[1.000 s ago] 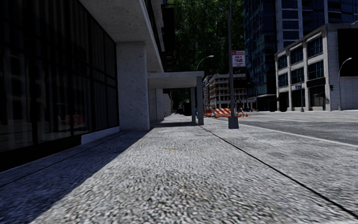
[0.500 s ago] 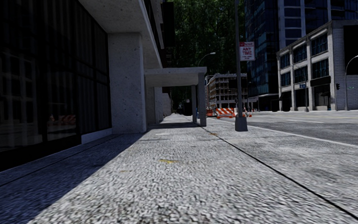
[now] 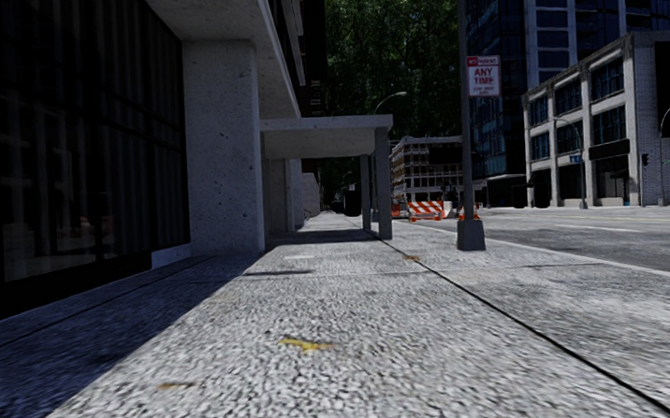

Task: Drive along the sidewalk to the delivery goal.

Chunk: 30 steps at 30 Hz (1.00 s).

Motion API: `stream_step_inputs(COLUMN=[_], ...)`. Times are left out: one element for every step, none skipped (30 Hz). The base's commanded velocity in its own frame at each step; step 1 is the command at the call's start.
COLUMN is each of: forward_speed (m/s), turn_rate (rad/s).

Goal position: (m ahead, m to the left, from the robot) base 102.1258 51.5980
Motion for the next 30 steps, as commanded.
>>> stream_step_inputs(forward_speed=[2.00, 2.00, 2.00, 2.00, 2.00, 2.00, 2.00, 2.00, 2.00, 2.00, 2.00, 2.00, 2.00, 2.00, 2.00, 2.00, 2.00, 2.00, 2.00, 2.00, 2.00, 2.00, 2.00, 2.00, 2.00, 2.00, 2.00, 2.00, 2.00, 2.00], turn_rate=[0.00, 0.00, 0.00, 0.00, 0.00, 0.00, 0.00, 0.00, 0.00, 0.00, 0.00, 0.00, 0.00, 0.00, 0.00, 0.00, 0.00, 0.00, 0.00, 0.00, 0.00, 0.00, 0.00, 0.00, 0.00, 0.00, 0.00, 0.00, 0.00, 0.00])
